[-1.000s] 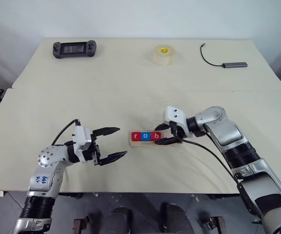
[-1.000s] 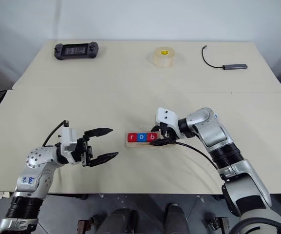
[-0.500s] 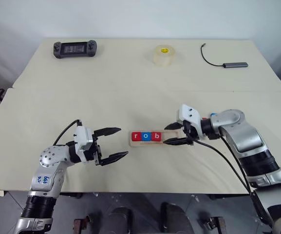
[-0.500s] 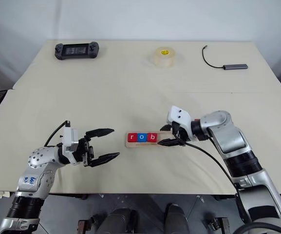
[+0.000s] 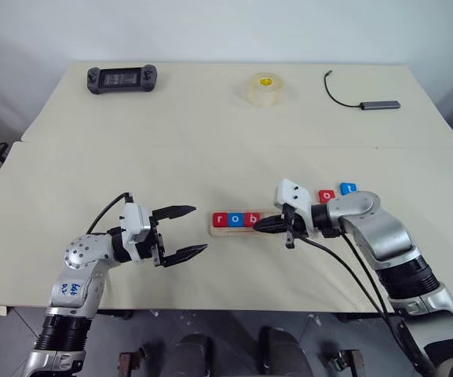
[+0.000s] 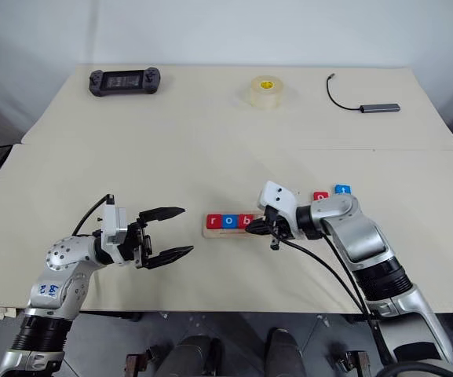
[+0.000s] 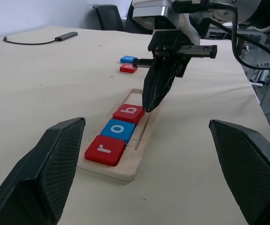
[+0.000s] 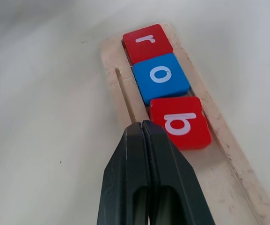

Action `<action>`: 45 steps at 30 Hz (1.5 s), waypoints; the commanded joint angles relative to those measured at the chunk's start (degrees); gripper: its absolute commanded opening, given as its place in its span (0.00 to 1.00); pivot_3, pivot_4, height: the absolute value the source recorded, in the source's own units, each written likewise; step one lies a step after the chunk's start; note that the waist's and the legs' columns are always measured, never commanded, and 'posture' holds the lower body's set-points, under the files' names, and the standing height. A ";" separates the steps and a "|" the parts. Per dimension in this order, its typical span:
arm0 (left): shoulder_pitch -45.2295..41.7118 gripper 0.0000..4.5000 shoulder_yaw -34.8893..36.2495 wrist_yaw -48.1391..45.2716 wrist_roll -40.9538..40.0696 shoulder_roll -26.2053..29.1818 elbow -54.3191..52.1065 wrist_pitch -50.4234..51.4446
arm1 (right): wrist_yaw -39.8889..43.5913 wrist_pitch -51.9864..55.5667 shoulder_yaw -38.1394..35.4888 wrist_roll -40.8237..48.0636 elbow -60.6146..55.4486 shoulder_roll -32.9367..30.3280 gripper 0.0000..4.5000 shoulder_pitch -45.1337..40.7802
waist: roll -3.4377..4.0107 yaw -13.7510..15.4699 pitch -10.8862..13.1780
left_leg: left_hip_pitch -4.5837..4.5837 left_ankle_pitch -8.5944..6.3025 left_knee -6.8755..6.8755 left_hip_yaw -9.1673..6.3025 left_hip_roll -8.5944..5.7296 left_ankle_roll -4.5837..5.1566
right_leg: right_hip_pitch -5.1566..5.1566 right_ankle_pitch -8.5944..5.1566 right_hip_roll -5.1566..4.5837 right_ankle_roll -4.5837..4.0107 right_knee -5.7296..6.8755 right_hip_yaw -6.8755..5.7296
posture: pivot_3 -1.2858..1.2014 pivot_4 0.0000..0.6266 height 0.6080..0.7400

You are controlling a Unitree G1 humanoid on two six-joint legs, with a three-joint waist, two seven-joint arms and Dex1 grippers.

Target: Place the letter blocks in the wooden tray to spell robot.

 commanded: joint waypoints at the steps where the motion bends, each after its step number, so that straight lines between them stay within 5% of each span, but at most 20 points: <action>1: -0.52 1.00 0.39 -0.16 -0.16 0.28 -0.81 -0.60 | -1.38 -0.42 -0.58 0.03 -0.05 0.21 0.01 -0.77 | 0.00 -0.01 0.00 | 0.00 0.00 0.00 0.00 0.00 0.00 | 0.00 0.00 0.00 0.00 0.00 0.00 | 0.52 0.24 1.00; 45: -0.31 1.00 0.52 0.45 -0.24 0.41 -1.38 -0.29 | -3.23 -2.11 -1.78 0.26 2.24 -1.48 0.01 -0.65 | 0.00 0.00 0.00 | 0.00 0.00 -0.01 0.00 -0.01 0.00 | 0.00 0.00 0.00 0.00 0.01 0.00 | 0.52 0.24 1.00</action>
